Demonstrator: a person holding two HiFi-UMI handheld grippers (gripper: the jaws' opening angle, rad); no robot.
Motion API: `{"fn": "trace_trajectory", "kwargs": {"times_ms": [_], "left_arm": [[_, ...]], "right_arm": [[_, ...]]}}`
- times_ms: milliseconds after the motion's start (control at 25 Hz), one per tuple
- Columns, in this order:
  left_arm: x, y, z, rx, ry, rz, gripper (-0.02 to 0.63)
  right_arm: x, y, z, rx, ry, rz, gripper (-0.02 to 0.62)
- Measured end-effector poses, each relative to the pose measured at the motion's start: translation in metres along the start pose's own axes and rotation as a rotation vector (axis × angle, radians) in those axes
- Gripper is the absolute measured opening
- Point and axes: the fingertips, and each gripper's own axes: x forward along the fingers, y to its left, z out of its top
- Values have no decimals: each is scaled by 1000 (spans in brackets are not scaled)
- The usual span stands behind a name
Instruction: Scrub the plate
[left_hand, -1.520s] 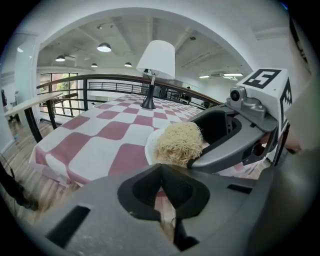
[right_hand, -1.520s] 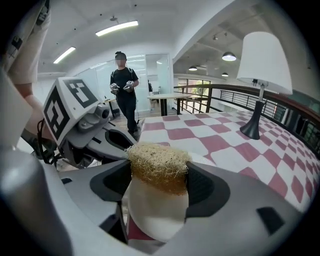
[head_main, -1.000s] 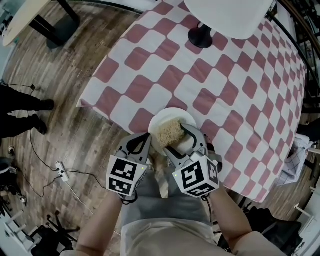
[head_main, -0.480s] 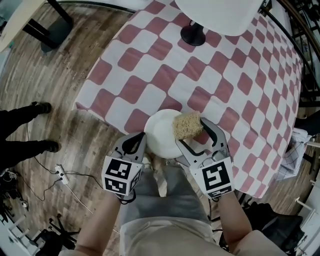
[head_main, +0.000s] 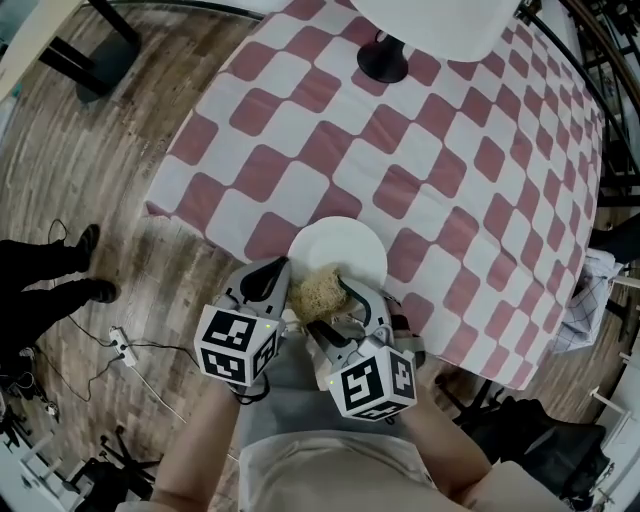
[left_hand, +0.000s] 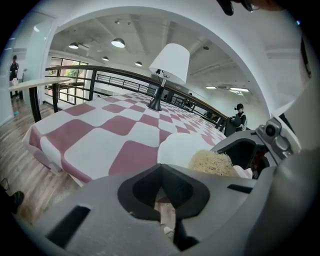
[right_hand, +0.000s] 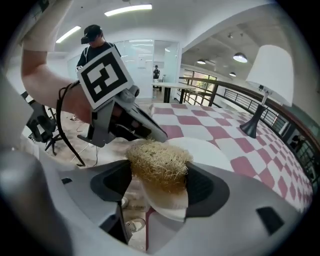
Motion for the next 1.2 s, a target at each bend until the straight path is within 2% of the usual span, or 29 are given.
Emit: {"fn": "trace_trajectory", "kwargs": {"times_ms": [120,320,480,640,720,880,1200], "left_arm": [[1,1,1,6,-9,12,14],[1,3,3,111,4,54,14],[3,2,3,143,12,57,14],[4,3,3,156,35,77,14],[1,1,8,150,25,91,14],[-17,-5,38,125,-47,110,14],[-70,-42,109,189,-131,102,14]], "right_arm": [[-3,-2,-6,8,2,20,330],[-18,-28,-32,36,48,12,328],[-37,-57,-54,37,61,-65,328],[-54,-88,-65,47,75,-193,330],[-66,-102,-63,85,42,-241,330],[-91,-122,-51,151,-18,-293,330],[-158,-144,7,117,-139,-393,330]]}}
